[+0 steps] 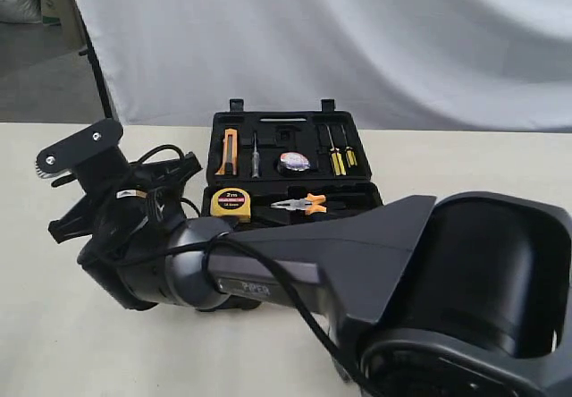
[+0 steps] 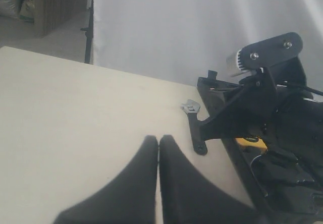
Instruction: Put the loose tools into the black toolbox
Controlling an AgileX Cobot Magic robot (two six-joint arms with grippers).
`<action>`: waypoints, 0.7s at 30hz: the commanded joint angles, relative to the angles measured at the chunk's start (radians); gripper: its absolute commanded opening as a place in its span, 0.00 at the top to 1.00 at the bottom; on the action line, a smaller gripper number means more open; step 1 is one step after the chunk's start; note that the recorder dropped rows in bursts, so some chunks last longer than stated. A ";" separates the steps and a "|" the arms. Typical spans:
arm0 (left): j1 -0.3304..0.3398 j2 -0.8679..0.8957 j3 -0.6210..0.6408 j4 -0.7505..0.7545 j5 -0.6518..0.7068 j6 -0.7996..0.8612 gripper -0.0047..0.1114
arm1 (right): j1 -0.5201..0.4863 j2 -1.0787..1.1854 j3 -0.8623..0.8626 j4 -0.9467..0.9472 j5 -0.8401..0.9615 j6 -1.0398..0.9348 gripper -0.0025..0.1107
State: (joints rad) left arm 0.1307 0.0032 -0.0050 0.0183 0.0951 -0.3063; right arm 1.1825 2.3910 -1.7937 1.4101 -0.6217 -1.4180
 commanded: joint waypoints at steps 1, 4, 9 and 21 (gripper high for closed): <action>0.025 -0.003 -0.003 0.004 -0.007 -0.005 0.95 | -0.038 -0.010 0.018 -0.029 -0.025 -0.006 0.98; 0.025 -0.003 -0.003 0.004 -0.007 -0.005 0.95 | -0.052 -0.010 0.054 -0.139 0.009 0.182 0.98; 0.025 -0.003 -0.003 0.004 -0.007 -0.005 0.95 | -0.073 -0.010 0.083 -0.359 0.206 0.451 0.98; 0.025 -0.003 -0.003 0.004 -0.007 -0.005 0.95 | -0.134 -0.014 0.085 -0.361 0.450 0.472 0.98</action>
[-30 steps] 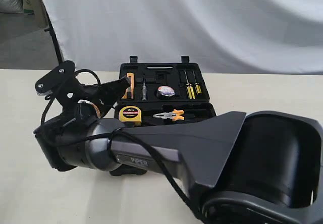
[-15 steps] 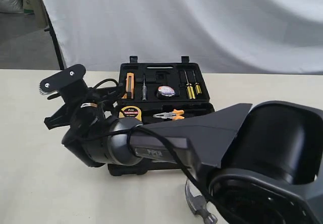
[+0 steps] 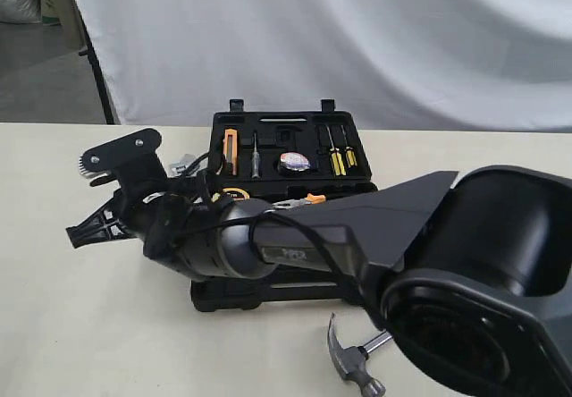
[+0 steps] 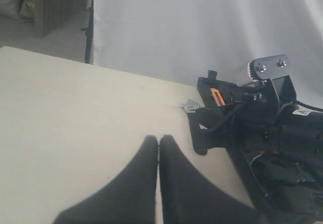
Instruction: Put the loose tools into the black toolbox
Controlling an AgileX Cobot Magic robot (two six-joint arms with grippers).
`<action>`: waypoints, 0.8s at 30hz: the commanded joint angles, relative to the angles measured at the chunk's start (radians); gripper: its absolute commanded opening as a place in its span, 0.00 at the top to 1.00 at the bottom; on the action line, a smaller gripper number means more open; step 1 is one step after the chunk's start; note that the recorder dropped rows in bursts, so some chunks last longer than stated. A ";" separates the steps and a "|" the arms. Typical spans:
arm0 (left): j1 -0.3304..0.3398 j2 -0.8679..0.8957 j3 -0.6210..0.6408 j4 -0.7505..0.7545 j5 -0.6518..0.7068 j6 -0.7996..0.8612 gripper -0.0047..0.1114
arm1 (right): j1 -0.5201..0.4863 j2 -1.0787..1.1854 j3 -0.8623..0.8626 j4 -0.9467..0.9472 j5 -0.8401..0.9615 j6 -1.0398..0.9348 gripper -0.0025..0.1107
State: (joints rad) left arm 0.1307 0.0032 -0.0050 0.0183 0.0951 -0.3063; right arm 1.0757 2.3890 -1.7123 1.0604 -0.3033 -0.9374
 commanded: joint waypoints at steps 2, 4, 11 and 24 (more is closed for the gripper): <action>0.025 -0.003 -0.003 0.004 -0.007 -0.005 0.95 | -0.027 -0.012 0.004 -0.024 0.189 -0.068 0.98; 0.025 -0.003 -0.003 0.004 -0.007 -0.005 0.95 | -0.027 -0.012 0.004 -0.041 0.230 -0.122 0.98; 0.025 -0.003 -0.003 0.004 -0.007 -0.005 0.95 | -0.001 -0.012 0.004 -0.497 0.253 0.197 0.98; 0.025 -0.003 -0.003 0.004 -0.007 -0.005 0.95 | -0.076 -0.022 -0.083 -1.192 0.440 1.091 0.98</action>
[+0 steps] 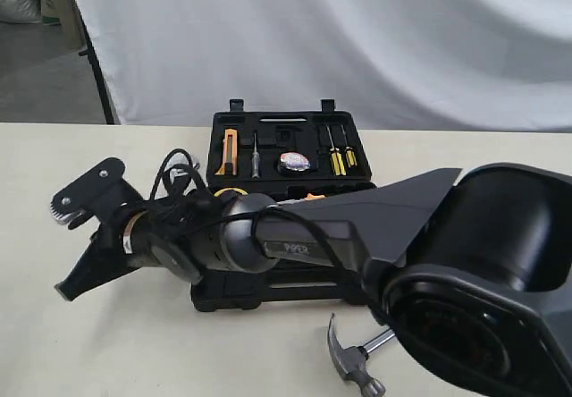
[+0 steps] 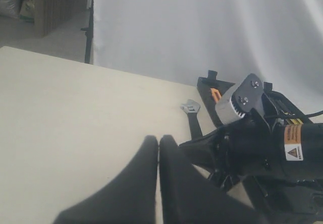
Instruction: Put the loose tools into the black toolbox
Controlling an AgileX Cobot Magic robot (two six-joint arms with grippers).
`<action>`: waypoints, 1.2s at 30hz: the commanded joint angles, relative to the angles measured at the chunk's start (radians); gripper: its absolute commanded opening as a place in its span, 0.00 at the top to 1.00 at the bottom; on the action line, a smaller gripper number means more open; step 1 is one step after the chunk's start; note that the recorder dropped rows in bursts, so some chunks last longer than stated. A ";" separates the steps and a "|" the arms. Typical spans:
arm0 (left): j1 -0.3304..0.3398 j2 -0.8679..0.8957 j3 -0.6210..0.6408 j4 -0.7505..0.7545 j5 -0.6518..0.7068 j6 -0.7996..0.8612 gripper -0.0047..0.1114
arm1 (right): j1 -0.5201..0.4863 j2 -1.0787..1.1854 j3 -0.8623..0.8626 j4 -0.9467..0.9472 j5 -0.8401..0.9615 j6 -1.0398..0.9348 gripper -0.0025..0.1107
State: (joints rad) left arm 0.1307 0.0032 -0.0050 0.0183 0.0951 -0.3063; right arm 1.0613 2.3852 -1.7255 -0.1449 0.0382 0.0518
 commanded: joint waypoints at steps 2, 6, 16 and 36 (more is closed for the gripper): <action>0.025 -0.003 -0.003 0.004 -0.007 -0.005 0.95 | -0.093 -0.016 -0.133 0.045 0.182 0.110 0.98; 0.025 -0.003 -0.003 0.004 -0.007 -0.005 0.95 | -0.130 -0.008 -0.249 0.058 0.322 0.117 0.98; 0.025 -0.003 -0.003 0.004 -0.007 -0.005 0.95 | -0.168 0.170 -0.610 0.067 0.604 0.268 0.98; 0.025 -0.003 -0.003 0.004 -0.007 -0.005 0.95 | -0.132 0.379 -0.882 0.068 0.752 0.165 0.36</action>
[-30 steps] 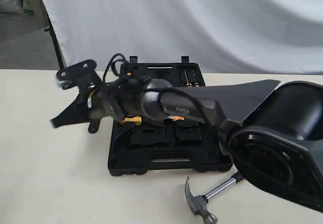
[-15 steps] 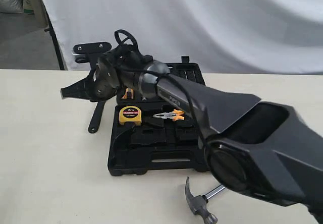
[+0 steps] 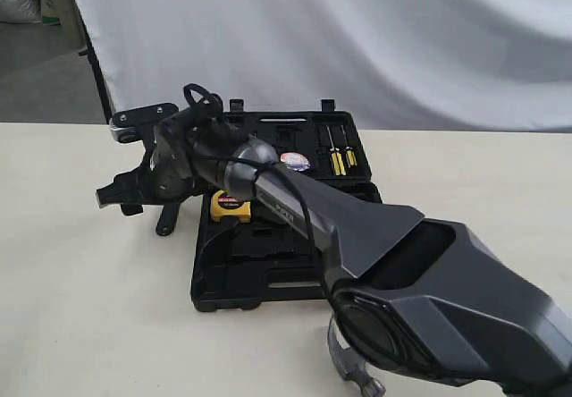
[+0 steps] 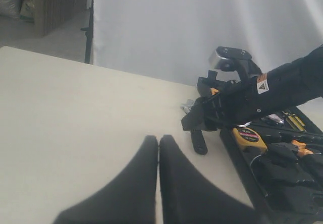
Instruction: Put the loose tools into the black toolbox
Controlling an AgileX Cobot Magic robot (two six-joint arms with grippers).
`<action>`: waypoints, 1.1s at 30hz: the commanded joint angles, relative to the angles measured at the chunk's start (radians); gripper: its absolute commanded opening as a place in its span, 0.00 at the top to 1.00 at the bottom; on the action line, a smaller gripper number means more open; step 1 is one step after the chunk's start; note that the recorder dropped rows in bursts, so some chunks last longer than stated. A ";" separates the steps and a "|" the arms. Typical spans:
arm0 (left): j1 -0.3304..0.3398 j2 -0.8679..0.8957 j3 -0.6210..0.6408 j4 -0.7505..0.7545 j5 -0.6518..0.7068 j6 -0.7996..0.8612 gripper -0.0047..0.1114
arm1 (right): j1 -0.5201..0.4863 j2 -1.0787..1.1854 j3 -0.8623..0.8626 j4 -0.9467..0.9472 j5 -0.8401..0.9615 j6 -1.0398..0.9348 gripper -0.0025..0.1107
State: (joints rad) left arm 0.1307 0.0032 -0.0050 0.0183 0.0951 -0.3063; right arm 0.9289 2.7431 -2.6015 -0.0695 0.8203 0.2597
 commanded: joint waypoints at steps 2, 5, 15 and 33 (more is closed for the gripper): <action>0.025 -0.003 -0.003 0.004 -0.007 -0.005 0.95 | 0.001 0.033 -0.006 -0.007 -0.030 -0.074 0.36; 0.025 -0.003 -0.003 0.004 -0.007 -0.005 0.95 | 0.003 0.043 -0.006 -0.009 -0.032 -0.074 0.36; 0.025 -0.003 -0.003 0.004 -0.007 -0.005 0.95 | 0.016 0.078 -0.006 0.006 -0.027 -0.089 0.36; 0.025 -0.003 -0.003 0.004 -0.007 -0.005 0.95 | 0.037 0.035 -0.008 0.173 0.215 -0.201 0.84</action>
State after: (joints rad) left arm 0.1307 0.0032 -0.0050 0.0183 0.0951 -0.3063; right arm 0.9434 2.7867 -2.6183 0.0579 0.9072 0.0889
